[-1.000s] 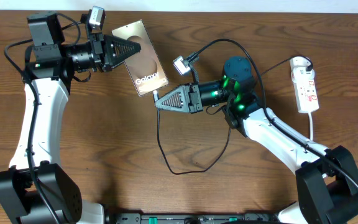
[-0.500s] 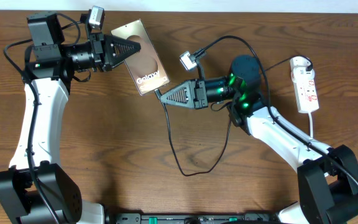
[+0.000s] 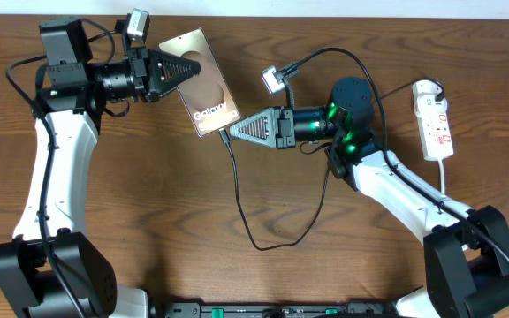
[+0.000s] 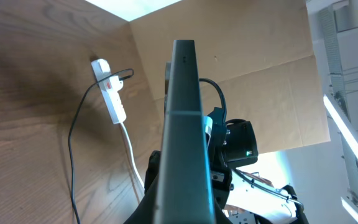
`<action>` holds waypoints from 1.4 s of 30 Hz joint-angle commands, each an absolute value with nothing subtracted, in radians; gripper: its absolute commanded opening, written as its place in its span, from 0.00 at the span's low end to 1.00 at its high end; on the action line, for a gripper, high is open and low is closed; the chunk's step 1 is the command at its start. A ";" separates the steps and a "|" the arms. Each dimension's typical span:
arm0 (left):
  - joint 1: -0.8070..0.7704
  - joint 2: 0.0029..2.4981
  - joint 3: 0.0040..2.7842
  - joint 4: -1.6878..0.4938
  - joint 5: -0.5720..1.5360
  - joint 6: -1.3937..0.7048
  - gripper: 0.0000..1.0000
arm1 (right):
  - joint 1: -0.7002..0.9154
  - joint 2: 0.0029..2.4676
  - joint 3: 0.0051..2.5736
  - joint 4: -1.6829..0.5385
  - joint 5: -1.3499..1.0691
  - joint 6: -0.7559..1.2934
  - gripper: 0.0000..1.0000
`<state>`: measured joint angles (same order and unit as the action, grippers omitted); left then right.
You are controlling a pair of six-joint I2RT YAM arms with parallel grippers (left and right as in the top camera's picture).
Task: Plug charger to phone and switch on socket
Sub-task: 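Open the right gripper and pull it back from the plugged phone, then lower the phone flat onto the table with the left gripper and release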
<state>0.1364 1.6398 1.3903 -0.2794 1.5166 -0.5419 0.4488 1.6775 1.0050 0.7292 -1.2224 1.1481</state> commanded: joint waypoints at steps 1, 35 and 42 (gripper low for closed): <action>0.133 1.620 1.411 -0.274 1.573 -0.527 0.07 | 0.453 1.676 1.015 0.733 -1.201 1.154 0.01; 0.138 1.647 1.252 -0.294 1.393 -0.406 0.07 | 0.328 1.675 1.028 -0.300 -0.830 0.409 0.16; 0.089 1.647 1.245 -0.484 1.159 -0.270 0.07 | 0.328 1.650 1.128 -0.542 -0.639 0.326 0.18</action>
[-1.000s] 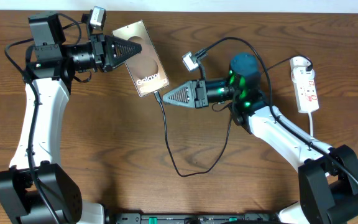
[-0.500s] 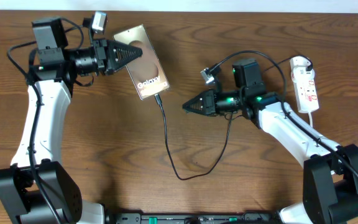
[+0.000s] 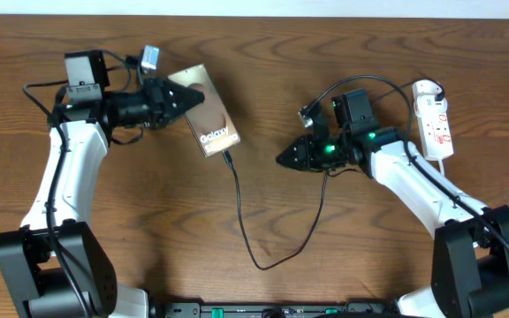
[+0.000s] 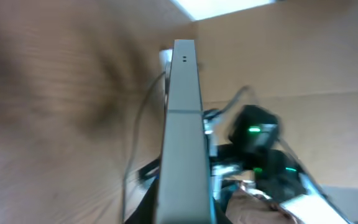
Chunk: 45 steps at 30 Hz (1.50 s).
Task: Plug charger to phone and switch on socket
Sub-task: 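Lower the phone flat onto the table with the left gripper and release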
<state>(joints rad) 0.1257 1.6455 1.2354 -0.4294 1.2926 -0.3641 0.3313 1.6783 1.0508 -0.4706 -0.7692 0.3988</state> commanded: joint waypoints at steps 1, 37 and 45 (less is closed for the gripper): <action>0.075 1.647 1.245 -0.509 1.112 -0.251 0.07 | 0.328 1.645 1.147 -0.578 -0.608 0.316 0.18; -0.013 2.006 1.245 -0.617 0.875 -0.083 0.07 | 0.329 1.621 1.231 -0.831 -0.450 0.253 0.29; -0.013 2.032 1.245 -0.624 0.844 -0.083 0.13 | 0.329 1.621 1.231 -0.833 -0.450 0.253 0.30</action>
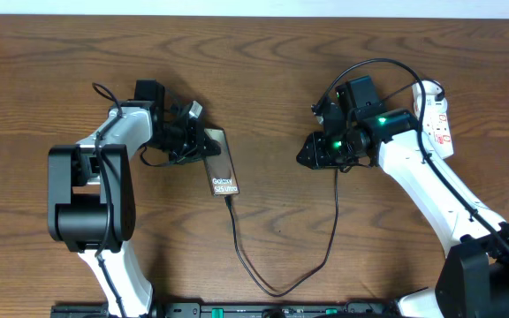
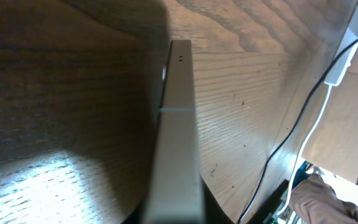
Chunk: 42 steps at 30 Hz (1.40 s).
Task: Plug charger to phone and switch on socket
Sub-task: 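Lower the phone flat onto the table with the left gripper and release, then move the right gripper to the white power strip's orange switch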
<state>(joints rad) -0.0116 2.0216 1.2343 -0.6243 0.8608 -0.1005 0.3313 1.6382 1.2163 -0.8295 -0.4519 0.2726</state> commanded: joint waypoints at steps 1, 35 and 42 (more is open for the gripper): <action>-0.013 2.032 1.245 -0.625 0.831 -0.083 0.15 | 0.329 1.621 1.231 -0.833 -0.450 0.253 0.30; -0.013 2.012 1.288 -0.748 0.208 -0.144 0.47 | 0.332 1.619 1.237 -0.847 -0.417 0.245 0.36; -0.013 1.792 1.383 -0.849 0.171 -0.144 0.47 | 0.265 1.546 1.249 -0.865 -0.413 0.227 0.32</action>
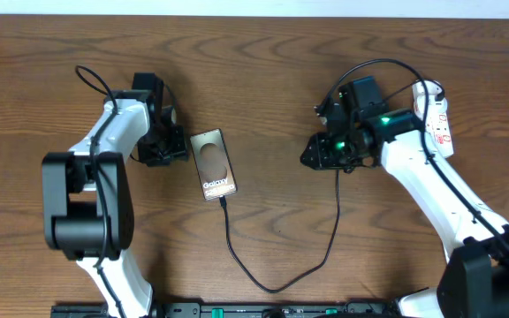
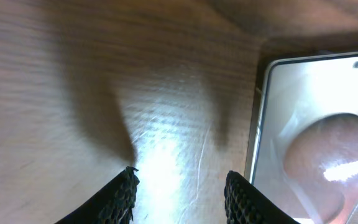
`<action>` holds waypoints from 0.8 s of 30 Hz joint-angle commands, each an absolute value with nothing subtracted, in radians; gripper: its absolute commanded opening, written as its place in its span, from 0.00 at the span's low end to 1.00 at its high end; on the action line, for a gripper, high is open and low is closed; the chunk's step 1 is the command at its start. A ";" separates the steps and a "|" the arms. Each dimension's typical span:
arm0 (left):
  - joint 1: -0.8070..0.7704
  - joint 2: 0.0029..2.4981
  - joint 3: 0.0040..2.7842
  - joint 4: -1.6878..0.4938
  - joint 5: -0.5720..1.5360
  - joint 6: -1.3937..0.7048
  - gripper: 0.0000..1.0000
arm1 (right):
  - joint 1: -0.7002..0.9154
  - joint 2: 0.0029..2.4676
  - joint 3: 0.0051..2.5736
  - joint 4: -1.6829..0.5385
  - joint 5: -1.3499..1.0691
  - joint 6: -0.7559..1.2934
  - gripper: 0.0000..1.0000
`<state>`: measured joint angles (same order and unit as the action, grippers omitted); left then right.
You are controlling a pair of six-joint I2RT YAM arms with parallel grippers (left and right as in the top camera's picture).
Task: Plug charger to phone and switch on socket
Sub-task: 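Move the right gripper to the white power strip's orange switch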
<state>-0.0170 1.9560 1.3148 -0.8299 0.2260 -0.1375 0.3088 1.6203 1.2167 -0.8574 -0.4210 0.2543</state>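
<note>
The phone (image 1: 213, 164) lies flat on the wooden table, and in the left wrist view its edge (image 2: 316, 137) shows at the right. A black charger cable (image 1: 272, 288) is plugged into the phone's near end and loops right and up toward the white socket strip (image 1: 436, 115). My left gripper (image 1: 177, 146) sits just left of the phone, open (image 2: 182, 186), with bare table between its fingertips (image 2: 122, 194). My right gripper (image 1: 312, 154) hovers mid-table between the phone and the strip, over the cable. Its jaws are too dark to read.
The socket strip lies at the far right near the table's back edge, with its white lead running down the right side. The cable's loop reaches close to the table's front edge (image 1: 272, 305).
The phone was standing on its edge in my left gripper at the table. It now lies flat a little lower, and the left gripper is open beside it. The right arm has barely moved.
At first my left gripper held the phone up while my right gripper was at its bottom end with the plug. Then the cable hung from the phone and the right gripper was off to the right. The phone was then low at the table, and now lies released.
</note>
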 commanded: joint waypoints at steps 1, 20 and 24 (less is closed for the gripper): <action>-0.013 1.754 1.386 -0.851 0.174 -0.144 0.47 | 0.248 1.529 1.249 -0.869 -0.405 0.227 0.28; -0.013 1.093 1.388 -0.853 0.200 -0.185 0.95 | -0.492 1.465 1.394 -0.921 -0.373 0.159 0.01; -0.013 1.079 1.388 -0.853 0.200 -0.185 0.95 | -0.585 1.536 1.394 -0.866 -0.393 0.141 0.01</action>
<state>-0.0166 1.0870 1.3880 -0.8509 0.2035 -0.1841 -0.5339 1.4715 1.3849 -0.8852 -0.3702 0.1741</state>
